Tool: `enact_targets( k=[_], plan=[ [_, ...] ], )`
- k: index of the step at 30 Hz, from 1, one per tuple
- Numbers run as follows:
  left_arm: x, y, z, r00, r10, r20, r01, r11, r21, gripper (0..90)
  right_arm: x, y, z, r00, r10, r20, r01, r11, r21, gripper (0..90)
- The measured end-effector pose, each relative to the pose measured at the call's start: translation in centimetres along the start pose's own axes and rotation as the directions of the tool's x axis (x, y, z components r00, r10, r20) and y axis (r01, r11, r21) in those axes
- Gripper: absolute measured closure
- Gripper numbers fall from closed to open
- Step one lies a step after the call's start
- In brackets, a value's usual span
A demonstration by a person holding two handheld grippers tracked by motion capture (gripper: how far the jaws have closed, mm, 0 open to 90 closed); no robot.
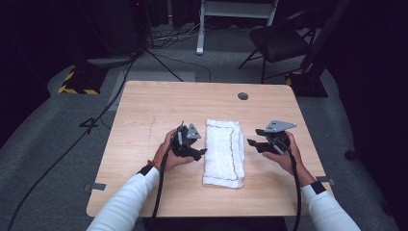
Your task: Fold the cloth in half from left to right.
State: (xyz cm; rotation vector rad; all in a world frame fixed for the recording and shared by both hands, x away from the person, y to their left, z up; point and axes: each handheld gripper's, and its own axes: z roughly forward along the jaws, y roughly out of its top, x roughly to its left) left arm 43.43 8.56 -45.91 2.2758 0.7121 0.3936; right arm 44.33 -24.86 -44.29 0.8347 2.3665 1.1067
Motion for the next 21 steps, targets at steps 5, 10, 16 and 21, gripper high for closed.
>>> enact_targets(
  k=[5,10,16,21],
  plan=[
    [1.1,1.0,1.6,0.9997,-0.021,-0.010,0.021,0.9998,0.006,23.7,-0.3,1.0,1.9,0.9999,-0.001,0.015,0.001,1.000,0.017,43.7],
    [2.4,2.2,3.6,0.9990,-0.040,-0.018,0.041,0.9987,0.031,23.7,-0.6,2.0,4.3,0.9997,0.011,0.022,-0.012,0.999,0.049,43.3],
    [3.7,3.0,5.7,0.9965,-0.073,-0.041,0.074,0.9963,0.044,23.7,-0.9,2.6,6.3,0.9994,0.024,0.027,-0.025,0.998,0.062,43.5],
    [4.6,3.2,7.1,0.9937,-0.106,-0.037,0.108,0.9930,0.049,23.0,-1.2,2.7,7.6,0.9986,0.046,0.028,-0.048,0.996,0.079,43.1]
  ],
)
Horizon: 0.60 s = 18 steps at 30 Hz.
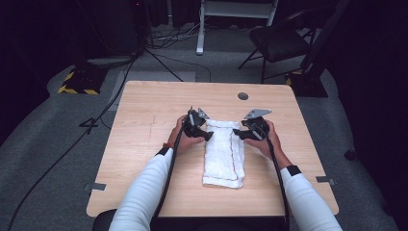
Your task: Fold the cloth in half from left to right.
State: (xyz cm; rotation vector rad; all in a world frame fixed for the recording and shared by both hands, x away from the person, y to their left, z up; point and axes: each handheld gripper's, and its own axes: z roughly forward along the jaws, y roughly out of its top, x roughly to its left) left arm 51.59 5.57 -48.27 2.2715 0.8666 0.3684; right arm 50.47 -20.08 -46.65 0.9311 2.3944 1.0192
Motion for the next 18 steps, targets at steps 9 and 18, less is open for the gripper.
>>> enact_targets(
  k=[9,18],
  plan=[
    [0.8,0.0,1.6,0.9972,-0.056,0.049,0.057,0.9984,-0.009,20.6,-1.0,-0.3,2.0,0.9969,0.073,-0.027,-0.073,0.997,0.030,41.1],
    [0.7,-0.1,2.2,0.9971,-0.060,0.047,0.061,0.9981,-0.013,19.7,-0.7,-0.7,3.0,0.9967,0.073,-0.035,-0.071,0.995,0.067,41.8]
  ],
)
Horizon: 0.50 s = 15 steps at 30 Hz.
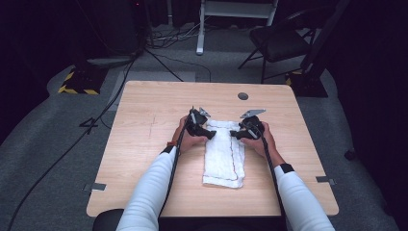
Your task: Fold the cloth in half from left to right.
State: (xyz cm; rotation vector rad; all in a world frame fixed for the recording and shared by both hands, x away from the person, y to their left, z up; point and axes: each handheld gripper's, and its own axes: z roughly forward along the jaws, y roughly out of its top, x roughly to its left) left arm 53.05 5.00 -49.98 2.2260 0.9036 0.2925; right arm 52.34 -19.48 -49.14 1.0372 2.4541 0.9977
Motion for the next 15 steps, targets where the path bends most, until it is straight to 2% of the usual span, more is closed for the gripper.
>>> enact_targets(
  k=[3,5,10,13,15],
  plan=[
    [-0.05,-0.03,0.00,1.0000,0.003,0.001,-0.003,1.0000,-0.003,19.7,-0.13,-0.10,0.12,0.9997,0.021,-0.015,-0.021,1.000,-0.002,43.6],
    [-0.09,0.02,-0.10,0.9996,0.020,0.018,-0.020,0.9998,-0.001,23.6,-0.21,-0.18,0.15,0.9990,0.036,-0.026,-0.036,0.999,-0.003,45.1],
    [-0.28,0.17,-0.39,0.9949,0.058,0.083,-0.058,0.9983,-0.002,49.7,-0.06,-0.11,0.03,0.9977,0.031,-0.060,-0.031,1.000,0.001,60.7],
    [-0.26,0.33,-0.33,0.9916,0.055,0.117,-0.056,0.9985,-0.001,65.2,-0.06,-0.08,0.04,0.9956,0.028,-0.090,-0.028,1.000,0.000,71.6],
    [-0.24,0.55,-0.29,0.9909,0.049,0.125,-0.051,0.9986,0.011,70.2,-0.05,-0.05,0.08,0.9946,0.020,-0.102,-0.020,1.000,-0.004,75.9]
  ],
)
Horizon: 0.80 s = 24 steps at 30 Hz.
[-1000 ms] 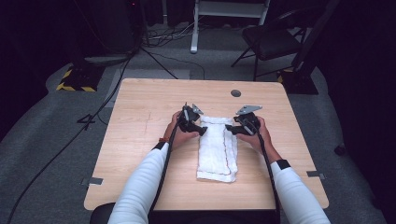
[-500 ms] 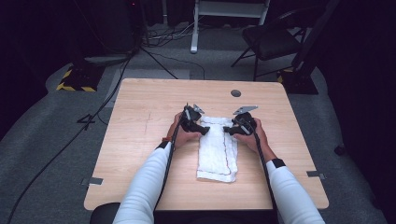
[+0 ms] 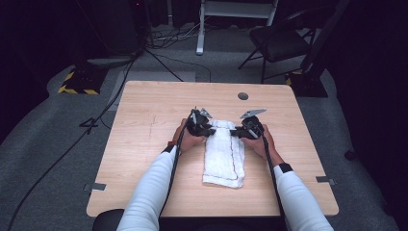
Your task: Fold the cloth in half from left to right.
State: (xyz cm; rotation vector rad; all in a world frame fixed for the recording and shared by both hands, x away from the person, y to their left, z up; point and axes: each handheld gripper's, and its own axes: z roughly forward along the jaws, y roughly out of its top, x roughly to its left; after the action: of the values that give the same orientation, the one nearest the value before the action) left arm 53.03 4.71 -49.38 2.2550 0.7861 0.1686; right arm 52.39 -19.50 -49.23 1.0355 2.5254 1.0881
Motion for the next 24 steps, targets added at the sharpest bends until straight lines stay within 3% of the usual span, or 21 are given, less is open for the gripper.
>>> enact_targets(
  k=[3,11,19,24],
  plan=[
    [0.0,0.3,0.0,1.0000,0.009,-0.001,-0.009,0.9999,0.013,75.1,0.0,0.2,0.0,0.9996,-0.025,0.016,0.025,1.000,0.000,79.0],
    [0.1,1.2,0.4,0.9972,0.032,-0.068,-0.031,0.9994,0.018,79.2,0.0,1.0,-0.3,0.9948,-0.058,0.084,0.060,0.998,-0.023,81.5],
    [0.7,2.5,0.1,0.9919,0.016,-0.126,-0.018,0.9997,-0.016,79.6,-0.3,2.2,-0.7,0.9898,-0.058,0.130,0.067,0.996,-0.065,82.1],
    [0.9,2.9,-0.6,0.9904,0.015,-0.137,-0.022,0.9987,-0.045,79.5,-0.3,3.1,-1.2,0.9866,-0.068,0.148,0.082,0.992,-0.091,82.2]
  ],
)
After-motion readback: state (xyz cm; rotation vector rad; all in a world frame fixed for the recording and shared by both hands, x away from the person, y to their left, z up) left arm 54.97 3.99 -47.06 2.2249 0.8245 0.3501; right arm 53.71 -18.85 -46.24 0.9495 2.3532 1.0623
